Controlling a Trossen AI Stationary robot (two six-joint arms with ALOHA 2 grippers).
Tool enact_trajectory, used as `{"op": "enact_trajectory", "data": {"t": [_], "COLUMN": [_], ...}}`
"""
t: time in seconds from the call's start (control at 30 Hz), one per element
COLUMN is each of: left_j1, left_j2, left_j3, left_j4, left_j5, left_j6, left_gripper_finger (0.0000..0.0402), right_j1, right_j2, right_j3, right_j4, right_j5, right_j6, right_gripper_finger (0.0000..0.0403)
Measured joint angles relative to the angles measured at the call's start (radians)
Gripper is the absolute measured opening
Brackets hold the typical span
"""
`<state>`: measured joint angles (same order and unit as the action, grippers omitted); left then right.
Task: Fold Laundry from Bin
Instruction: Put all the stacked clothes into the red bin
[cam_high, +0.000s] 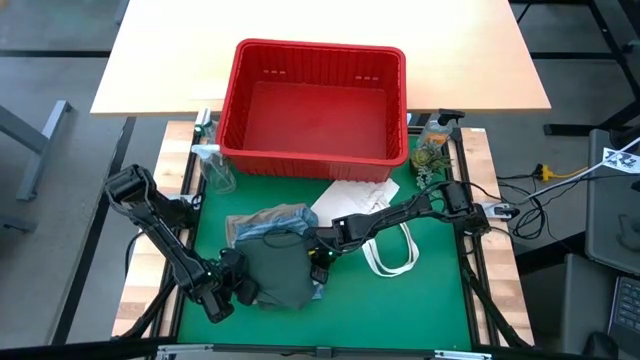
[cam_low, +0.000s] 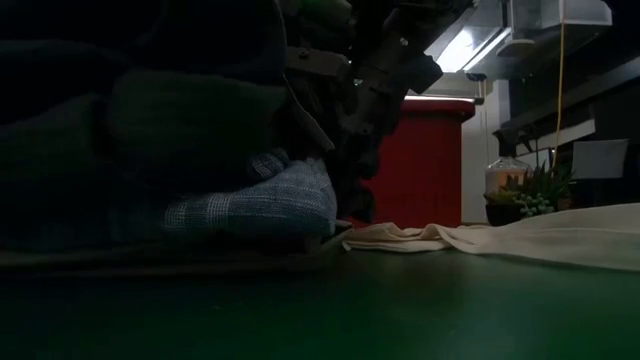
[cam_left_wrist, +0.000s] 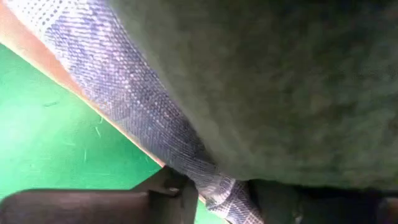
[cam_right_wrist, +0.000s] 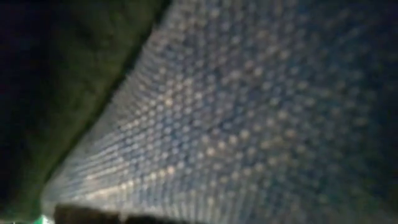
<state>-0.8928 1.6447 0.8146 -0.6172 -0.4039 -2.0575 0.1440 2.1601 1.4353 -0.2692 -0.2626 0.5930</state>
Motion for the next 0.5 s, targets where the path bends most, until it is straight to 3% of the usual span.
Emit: {"op": "enact_trajectory", "data": {"t": [0.2, 0.5], "left_j1": [-0.003, -0.003], "left_j2": [-0.001, -0.003], "left_j3": [0.0, 0.0], "left_j4": [-0.004, -0.027], "left_j5": [0.039, 0.071], "left_j6": [-0.001, -0.001], "left_gripper_finger": [0.0105, 0.0176], "right_j1": [0.001, 0.001], "right_j2": [0.001, 0.001], "right_j3": [0.0, 0.0], "right_j4": [0.005, 0.006], "right_j5": [0.0, -0.001], "right_j6": [0.0, -0.022], "right_gripper_finger": [0.0003, 0.0003]}}
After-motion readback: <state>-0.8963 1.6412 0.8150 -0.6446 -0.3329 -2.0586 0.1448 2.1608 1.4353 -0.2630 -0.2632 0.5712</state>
